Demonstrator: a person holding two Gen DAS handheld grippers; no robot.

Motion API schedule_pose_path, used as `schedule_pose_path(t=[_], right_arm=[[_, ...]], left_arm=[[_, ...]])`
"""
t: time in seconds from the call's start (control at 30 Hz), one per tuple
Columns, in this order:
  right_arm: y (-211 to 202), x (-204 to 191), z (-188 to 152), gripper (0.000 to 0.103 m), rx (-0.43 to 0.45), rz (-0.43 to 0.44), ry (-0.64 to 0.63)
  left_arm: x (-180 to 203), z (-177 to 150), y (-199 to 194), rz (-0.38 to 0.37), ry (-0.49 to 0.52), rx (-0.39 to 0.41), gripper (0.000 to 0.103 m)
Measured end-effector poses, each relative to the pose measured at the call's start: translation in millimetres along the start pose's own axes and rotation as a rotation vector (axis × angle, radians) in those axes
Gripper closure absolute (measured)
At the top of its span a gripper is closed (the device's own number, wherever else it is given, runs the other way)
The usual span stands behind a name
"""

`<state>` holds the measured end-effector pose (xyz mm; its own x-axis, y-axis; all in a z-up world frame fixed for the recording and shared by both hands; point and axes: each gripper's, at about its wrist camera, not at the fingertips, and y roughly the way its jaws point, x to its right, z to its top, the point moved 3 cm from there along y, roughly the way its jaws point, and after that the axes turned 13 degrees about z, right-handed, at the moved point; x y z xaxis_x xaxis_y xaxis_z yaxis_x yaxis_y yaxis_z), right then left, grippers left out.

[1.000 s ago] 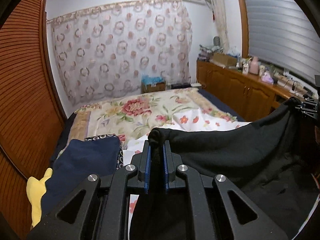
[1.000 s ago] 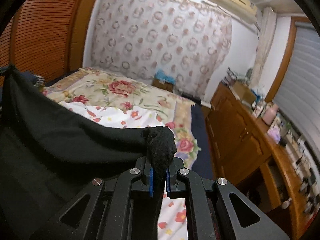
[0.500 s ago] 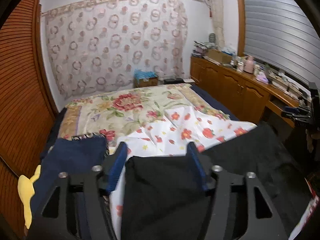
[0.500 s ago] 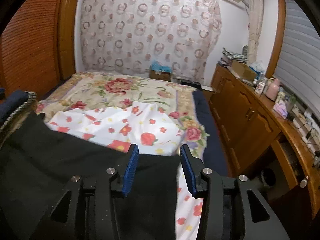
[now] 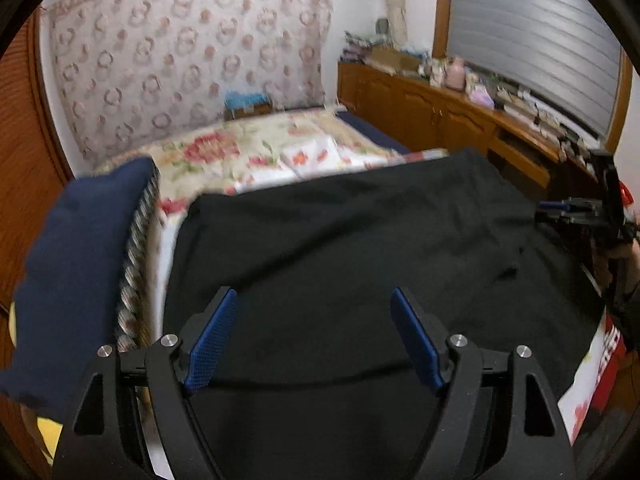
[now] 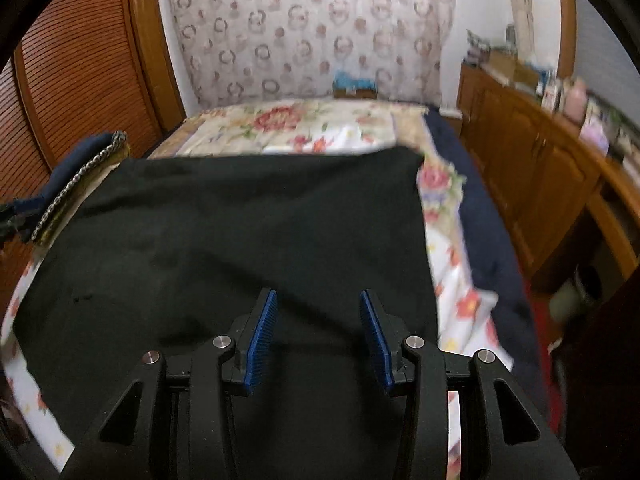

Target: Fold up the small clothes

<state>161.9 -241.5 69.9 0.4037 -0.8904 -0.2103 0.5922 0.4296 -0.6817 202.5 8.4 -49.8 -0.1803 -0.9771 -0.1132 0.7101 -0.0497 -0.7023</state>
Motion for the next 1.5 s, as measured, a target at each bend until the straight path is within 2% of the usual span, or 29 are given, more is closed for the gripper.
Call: schedule_pose_path(t=[0.2, 0.37, 0.63, 0.9, 1.13, 1.37, 1.47, 1.5], right_arm=[[-11.2, 20.5, -1.2, 0.058, -0.065, -0.003, 0.040], [-17.7, 23.0, 10.1, 0.058, -0.078, -0.003, 0.067], [-26.6, 28.9, 20.3, 0.058, -0.059, -0.025, 0.076], [-29.1, 15.4, -2.3, 0.055, -0.038, -0.062, 0.010], [-3.5, 5.3, 2.7, 0.053, -0.038, -0.064, 0.002], [1.1, 6.2, 3.6, 0.053, -0.038, -0.070, -0.003], [1.4, 5.9, 3.5, 0.053, -0.038, -0.071, -0.004], [1.4, 5.8, 3.5, 0.053, -0.038, -0.072, -0.005]], left_arm=[[-0.6, -28.3, 23.6, 0.014, 0.001, -0.102, 0.024], [-7.9, -40.5, 30.0, 0.032, -0.022, -0.138, 0.024], [-18.7, -51.6, 24.7, 0.046, -0.075, -0.134, 0.024], [-38.8, -59.4, 27.8, 0.048, -0.140, -0.145, 0.024], [-48.8, -59.2, 38.6, 0.052, -0.192, -0.159, 0.025], [-57.4, -49.3, 51.4, 0.076, -0.230, -0.171, 0.025], [-58.1, -47.0, 54.7, 0.088, -0.235, -0.173, 0.029], [-59.1, -46.8, 54.7, 0.092, -0.239, -0.169, 0.039]])
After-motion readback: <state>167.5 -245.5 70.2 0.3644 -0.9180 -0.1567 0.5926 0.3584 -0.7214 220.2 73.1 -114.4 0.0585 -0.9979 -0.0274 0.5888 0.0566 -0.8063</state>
